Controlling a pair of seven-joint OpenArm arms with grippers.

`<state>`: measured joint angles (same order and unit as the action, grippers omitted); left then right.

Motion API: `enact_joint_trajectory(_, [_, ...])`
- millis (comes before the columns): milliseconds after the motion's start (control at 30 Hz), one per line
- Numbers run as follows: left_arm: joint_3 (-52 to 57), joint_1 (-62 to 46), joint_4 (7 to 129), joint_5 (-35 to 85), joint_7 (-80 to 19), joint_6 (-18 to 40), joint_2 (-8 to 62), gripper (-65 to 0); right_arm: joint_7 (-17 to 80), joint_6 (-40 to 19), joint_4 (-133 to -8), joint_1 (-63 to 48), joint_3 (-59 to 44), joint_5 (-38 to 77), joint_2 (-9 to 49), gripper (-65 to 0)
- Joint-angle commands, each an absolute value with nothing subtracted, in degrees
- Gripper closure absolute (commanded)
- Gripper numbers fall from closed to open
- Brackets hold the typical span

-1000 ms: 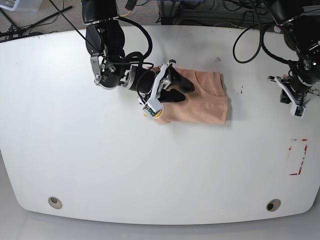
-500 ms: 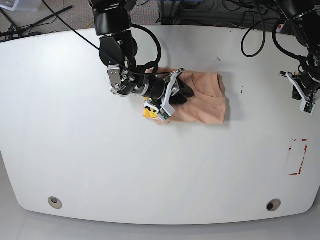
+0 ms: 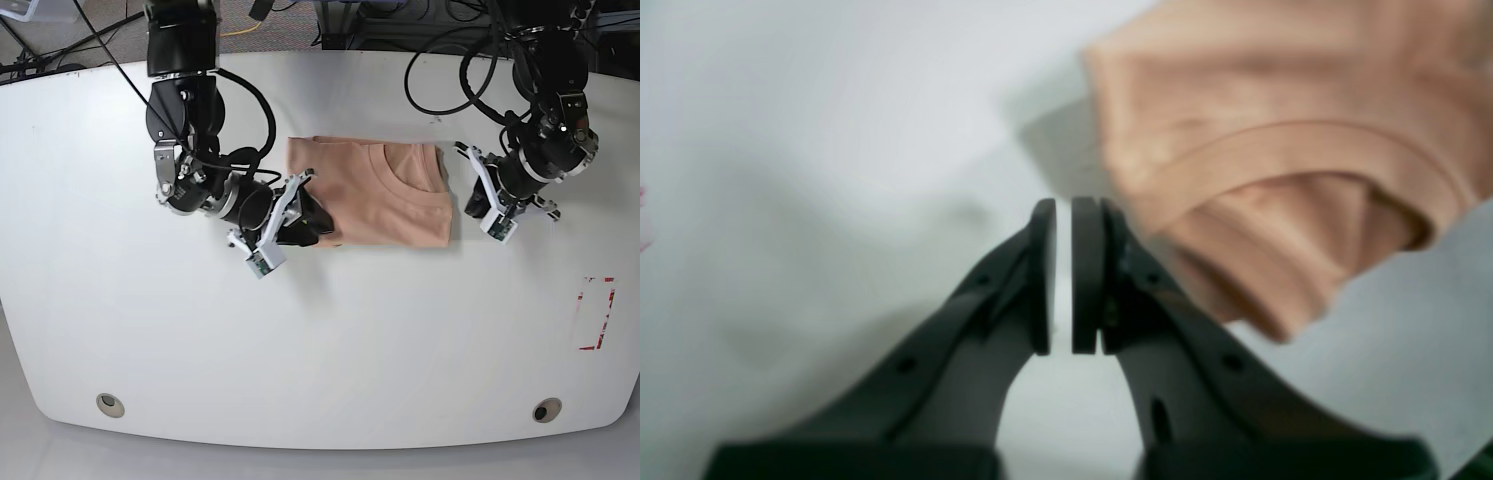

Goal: Fold the T-shirt properly
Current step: 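Grasp the folded shirt bundle with both grippers and lift it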

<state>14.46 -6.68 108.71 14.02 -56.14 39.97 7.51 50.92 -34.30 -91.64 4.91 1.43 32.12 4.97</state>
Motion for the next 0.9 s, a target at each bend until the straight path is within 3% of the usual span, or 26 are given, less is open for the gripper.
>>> enact_joint_trajectory(0, [11.5, -6.1, 109.7, 14.6, -55.3, 40.0, 6.8, -2.4, 49.5, -34.2, -89.9, 8.0, 0.8, 32.7, 6.3, -18.1])
enact_joint_trajectory(267, [2.7, -10.2, 109.3, 14.6, -55.3, 40.0, 6.5, -2.4, 44.4, -34.2, -81.7, 14.4, 1.3, 31.6, 9.5, -18.1])
enact_joint_trajectory(500, [2.1, -13.5, 105.3, 12.6, -55.3, 40.0, 8.3, -2.4, 38.1, -34.6, -71.5, 19.6, 3.5, 20.7, 7.2, -18.1])
enact_joint_trajectory(667, [2.3, -12.1, 99.4, 10.7, -54.9, 40.0, 8.6, -2.4, 31.3, -34.6, -68.7, 19.6, 7.1, 13.9, 6.0, -18.1])
enact_joint_trajectory(867, [2.3, -5.5, 95.0, 10.2, -55.1, 40.0, 8.9, -2.4, 29.7, -34.7, -66.7, 18.3, 7.3, 10.3, 6.1, -18.1])
